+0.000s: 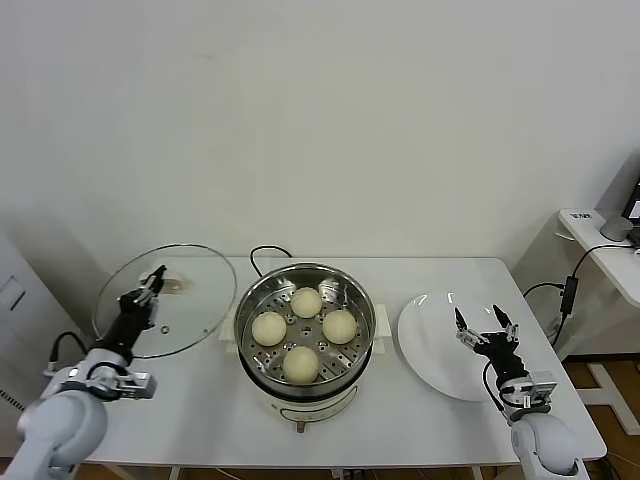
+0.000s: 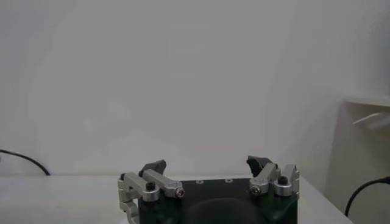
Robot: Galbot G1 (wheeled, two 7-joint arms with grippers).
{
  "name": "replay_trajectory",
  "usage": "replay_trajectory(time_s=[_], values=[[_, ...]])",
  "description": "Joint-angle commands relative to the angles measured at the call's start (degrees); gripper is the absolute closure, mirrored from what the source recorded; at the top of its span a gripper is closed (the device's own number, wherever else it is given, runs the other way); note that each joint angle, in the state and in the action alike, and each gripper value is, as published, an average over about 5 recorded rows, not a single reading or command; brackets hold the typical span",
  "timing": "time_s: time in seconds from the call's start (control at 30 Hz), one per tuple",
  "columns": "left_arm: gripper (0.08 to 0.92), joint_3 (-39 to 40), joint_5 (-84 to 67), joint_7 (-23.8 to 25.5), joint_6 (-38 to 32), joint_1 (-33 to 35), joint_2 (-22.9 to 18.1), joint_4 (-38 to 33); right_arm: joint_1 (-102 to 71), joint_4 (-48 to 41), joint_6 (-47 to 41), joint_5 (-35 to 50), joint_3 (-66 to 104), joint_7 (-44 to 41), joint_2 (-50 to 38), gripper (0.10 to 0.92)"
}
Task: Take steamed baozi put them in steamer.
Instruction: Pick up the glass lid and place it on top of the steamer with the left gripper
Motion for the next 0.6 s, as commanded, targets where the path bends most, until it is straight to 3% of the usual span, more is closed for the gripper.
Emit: replay_trajectory(time_s=[0.03, 0.27, 0.6], values=[[0.897, 14.97, 7.49, 4.58, 16.98, -2.55, -0.24, -9.78, 0.13, -0.11, -0.02, 0.05, -0.17, 0.01, 0.04, 0.203], [0.897, 21.64, 13.24, 6.49, 23.46, -4.83, -3.00, -10.21, 0.13, -0.45, -0.07, 0.01, -0.28, -0.01, -0.01, 0.203], [0.897, 28.20, 19.19, 8.06, 26.63, -7.86, -8.62, -8.71, 0.18, -1.02, -0.20, -0.04, -0.46, 0.09, -0.74, 0.203]])
